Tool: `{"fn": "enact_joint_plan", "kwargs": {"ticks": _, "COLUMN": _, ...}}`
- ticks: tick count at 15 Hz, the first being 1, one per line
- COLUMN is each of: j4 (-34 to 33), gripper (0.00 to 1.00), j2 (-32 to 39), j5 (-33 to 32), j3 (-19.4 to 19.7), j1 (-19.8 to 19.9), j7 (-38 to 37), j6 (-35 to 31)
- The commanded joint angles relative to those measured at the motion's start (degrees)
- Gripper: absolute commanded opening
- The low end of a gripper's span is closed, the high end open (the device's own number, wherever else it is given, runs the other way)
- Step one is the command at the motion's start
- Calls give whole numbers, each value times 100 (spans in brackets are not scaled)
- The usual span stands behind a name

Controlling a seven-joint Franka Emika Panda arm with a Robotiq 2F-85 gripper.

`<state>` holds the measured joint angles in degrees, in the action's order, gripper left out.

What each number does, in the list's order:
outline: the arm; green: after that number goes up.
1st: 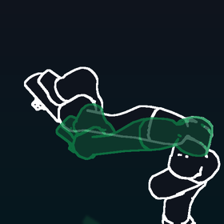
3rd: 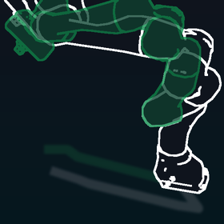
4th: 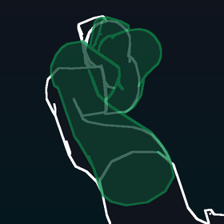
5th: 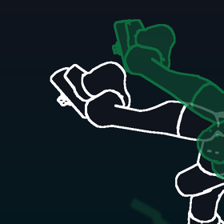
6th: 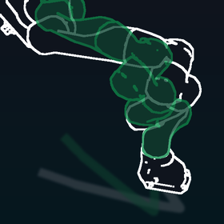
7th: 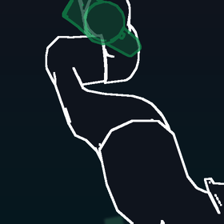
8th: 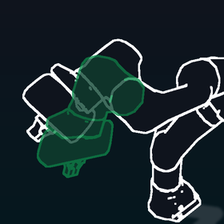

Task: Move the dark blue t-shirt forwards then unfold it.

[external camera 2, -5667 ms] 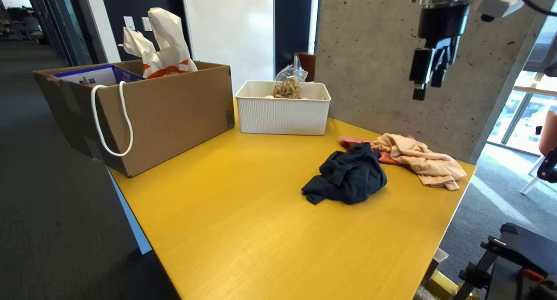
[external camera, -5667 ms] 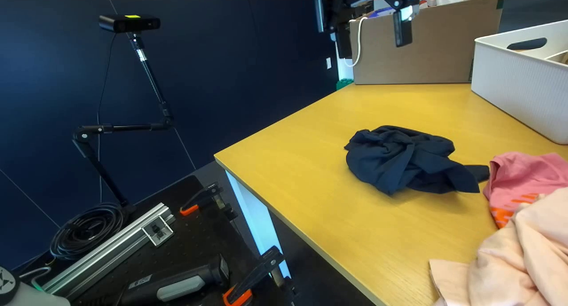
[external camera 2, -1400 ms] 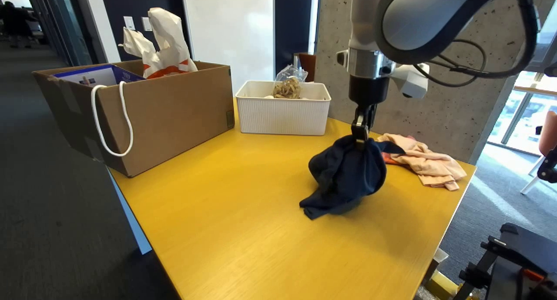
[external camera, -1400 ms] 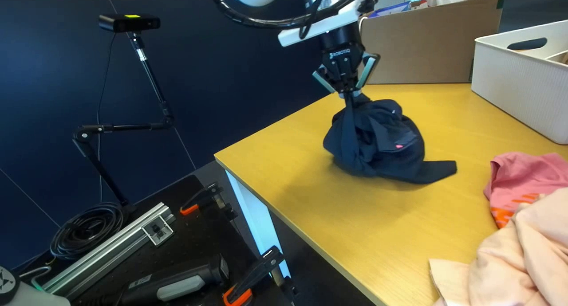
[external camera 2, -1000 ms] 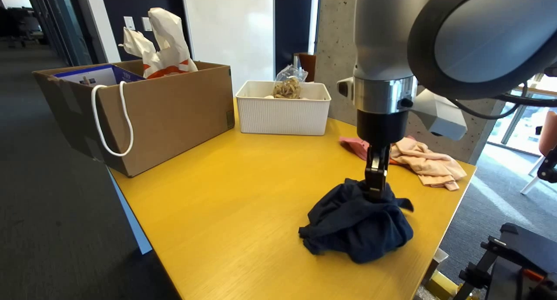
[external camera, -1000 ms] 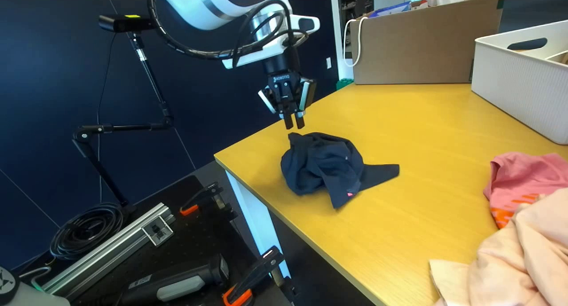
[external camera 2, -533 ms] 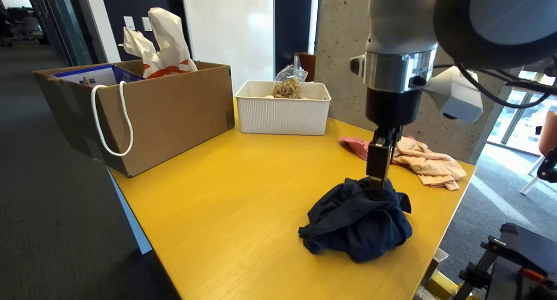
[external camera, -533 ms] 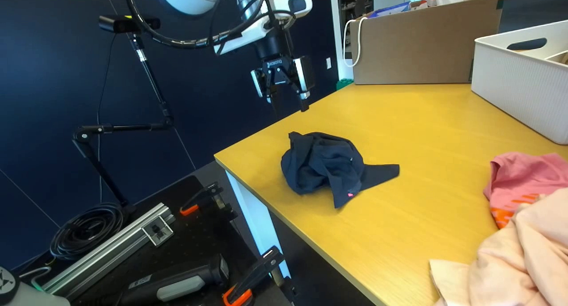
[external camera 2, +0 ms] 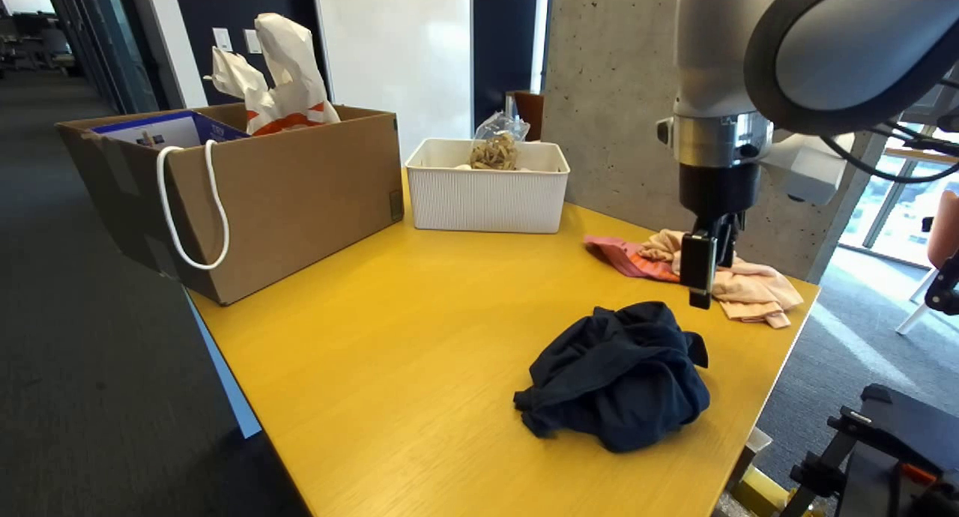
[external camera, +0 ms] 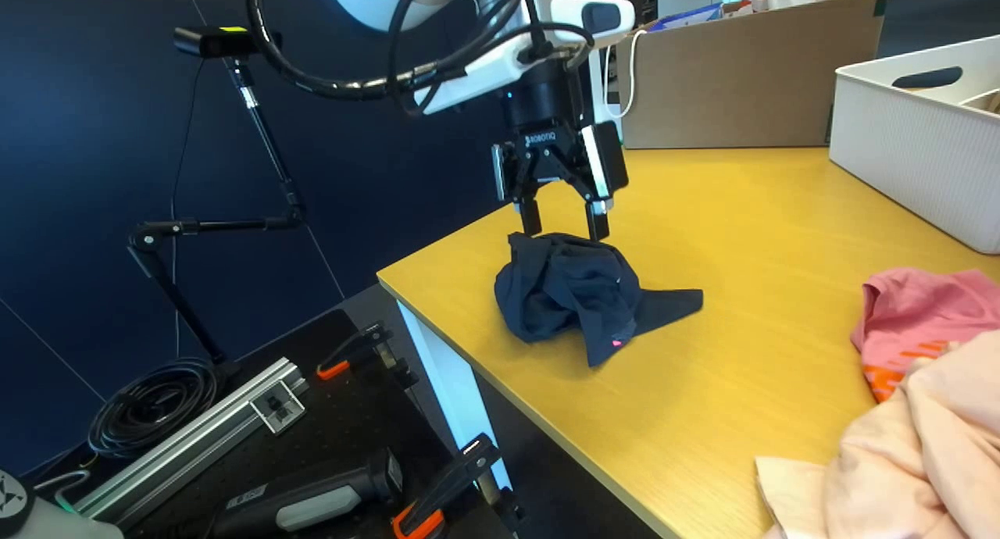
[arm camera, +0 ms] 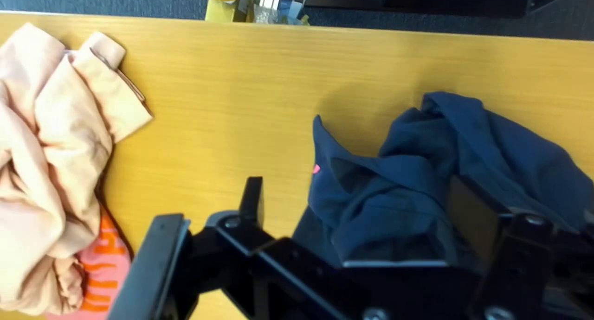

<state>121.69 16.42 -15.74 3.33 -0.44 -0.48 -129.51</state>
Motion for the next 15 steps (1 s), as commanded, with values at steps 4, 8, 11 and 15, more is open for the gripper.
{"fn": "enact_joint_plan", "kwargs": {"ticks": 4, "j4": -360, "gripper": 100, "j2": 780, "j5": -506, "j3": 20, "j1": 23, "j7": 643, "j6": 286}}
{"fn": "enact_joint_plan", "kwargs": {"ticks": 8, "j4": -568, "gripper": 100, "j2": 1145, "j5": -742, "j3": 21, "j1": -111, "j7": 725, "j6": 127}}
{"fn": "enact_joint_plan", "kwargs": {"ticks": 11, "j4": -848, "gripper": 100, "j2": 1422, "j5": -842, "j3": 14, "j1": -144, "j7": 813, "j6": 96}}
{"fn": "enact_joint_plan", "kwargs": {"ticks": 15, "j4": -792, "gripper": 58, "j2": 1468, "j5": -965, "j3": 22, "j1": -230, "j7": 787, "j6": -91}}
